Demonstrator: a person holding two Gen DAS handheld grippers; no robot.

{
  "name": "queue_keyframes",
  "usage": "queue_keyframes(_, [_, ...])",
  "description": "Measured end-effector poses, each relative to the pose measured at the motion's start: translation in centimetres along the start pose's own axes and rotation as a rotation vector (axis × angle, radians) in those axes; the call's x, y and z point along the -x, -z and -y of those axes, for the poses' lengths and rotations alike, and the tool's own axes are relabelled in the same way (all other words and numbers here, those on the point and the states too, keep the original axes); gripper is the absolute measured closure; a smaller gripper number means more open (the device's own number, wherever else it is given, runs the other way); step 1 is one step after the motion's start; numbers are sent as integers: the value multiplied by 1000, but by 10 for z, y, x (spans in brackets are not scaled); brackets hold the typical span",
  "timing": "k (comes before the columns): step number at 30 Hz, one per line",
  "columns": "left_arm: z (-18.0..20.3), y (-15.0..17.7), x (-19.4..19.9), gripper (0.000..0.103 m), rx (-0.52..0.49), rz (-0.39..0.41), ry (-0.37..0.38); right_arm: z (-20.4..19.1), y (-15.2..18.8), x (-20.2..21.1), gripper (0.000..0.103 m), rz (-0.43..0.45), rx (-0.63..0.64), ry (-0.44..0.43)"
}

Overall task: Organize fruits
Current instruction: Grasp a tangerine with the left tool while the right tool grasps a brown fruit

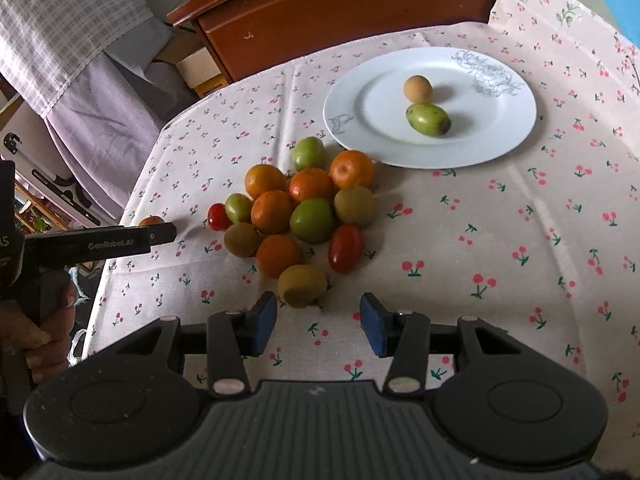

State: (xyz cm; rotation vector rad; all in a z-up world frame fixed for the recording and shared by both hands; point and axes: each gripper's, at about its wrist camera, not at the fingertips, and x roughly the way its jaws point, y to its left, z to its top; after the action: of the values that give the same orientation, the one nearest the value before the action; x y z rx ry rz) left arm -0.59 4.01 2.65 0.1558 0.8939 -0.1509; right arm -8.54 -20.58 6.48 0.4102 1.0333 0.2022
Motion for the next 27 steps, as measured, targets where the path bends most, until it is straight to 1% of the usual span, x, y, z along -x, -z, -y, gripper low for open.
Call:
queue_keyframes(2, [-1,0,-1,36,6,0,8,-2,-1,-1,55,6,7,2])
queue_keyframes(4, [-1,1,-4,41,8,-8,18,-4,-1,-3,55,10,16,3])
queue_keyframes(6, [0,1,-6,42,8,-11,24,-7,-2,-5,55,13,28,5])
queue_keyframes(8, [2,1,-6,47,1,-6,25,-10,-1,-7,55,15,42,6])
queue_keyframes(9, [3,1,-6,52,-3,-2,28,-10,-1,-7,56,16,48,5])
queue_keyframes(11, [6,1,-6,59,-15,2,38,-12,0,-8,60,20,62,8])
queue_keyframes(13, [9,1,-5,69,-30,6,48,-13,0,-9,67,23,73,7])
queue_keyframes(16, [13,1,-3,75,-41,9,61,-15,1,-10,74,26,90,11])
queue_keyframes(20, [13,1,-1,75,-16,0,108,-12,0,-10,75,23,66,2])
queue_keyframes(23, [16,3,2,75,-28,9,102,-11,-1,-10,75,23,55,-2])
queue_keyframes(27, [21,2,10,75,-20,22,126,-10,-1,-8,75,24,41,-15])
